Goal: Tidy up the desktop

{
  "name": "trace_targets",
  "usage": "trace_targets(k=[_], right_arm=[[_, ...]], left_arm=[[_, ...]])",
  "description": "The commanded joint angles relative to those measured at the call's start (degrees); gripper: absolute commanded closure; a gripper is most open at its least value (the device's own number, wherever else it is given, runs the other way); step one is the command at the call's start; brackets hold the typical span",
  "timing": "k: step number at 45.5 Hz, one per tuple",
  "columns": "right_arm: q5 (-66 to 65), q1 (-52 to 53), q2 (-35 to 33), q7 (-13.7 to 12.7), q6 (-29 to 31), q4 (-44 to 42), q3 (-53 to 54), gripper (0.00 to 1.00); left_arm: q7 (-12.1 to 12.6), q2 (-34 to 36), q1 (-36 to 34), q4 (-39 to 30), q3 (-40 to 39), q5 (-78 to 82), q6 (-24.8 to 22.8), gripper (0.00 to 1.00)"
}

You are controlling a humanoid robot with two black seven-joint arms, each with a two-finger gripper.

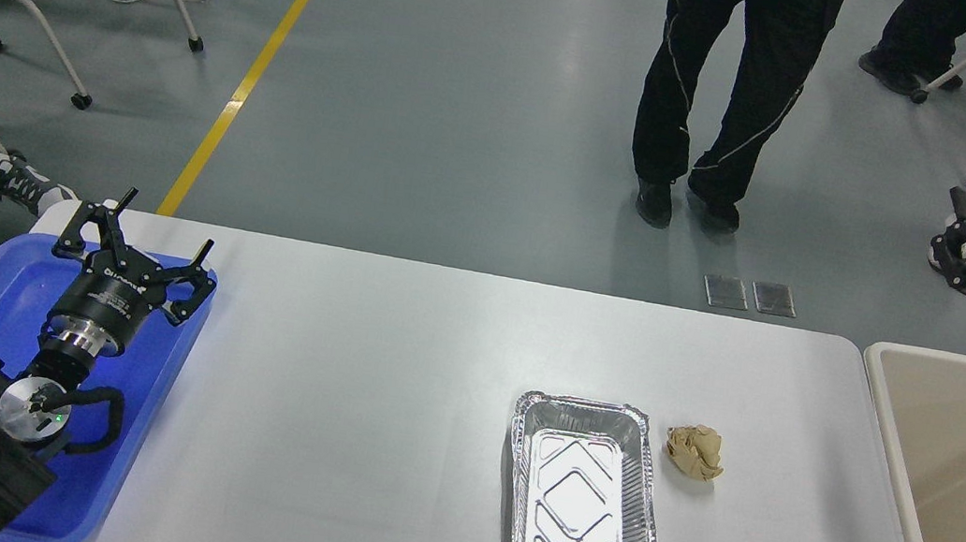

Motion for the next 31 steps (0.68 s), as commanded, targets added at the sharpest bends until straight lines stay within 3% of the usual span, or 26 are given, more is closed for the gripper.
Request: trace_targets(k=[1,15,31], right_arm=[[-4.4,-8.26,6.04,2.31,1.69,0.61,2.55,0.0],[-4.49,-13.44,10.61,2.31,1.61,0.35,2.99,0.0],[-4.49,-13.45,10.35,2.31,1.43,-0.09,2.99,0.0]], left_arm=[[0.0,0.0,0.0,0.0,0.0,0.0,0.0,0.0],[0.0,0.0,0.0,0.0,0.0,0.0,0.0,0.0],[0.0,0.0,0.0,0.0,0.0,0.0,0.0,0.0]])
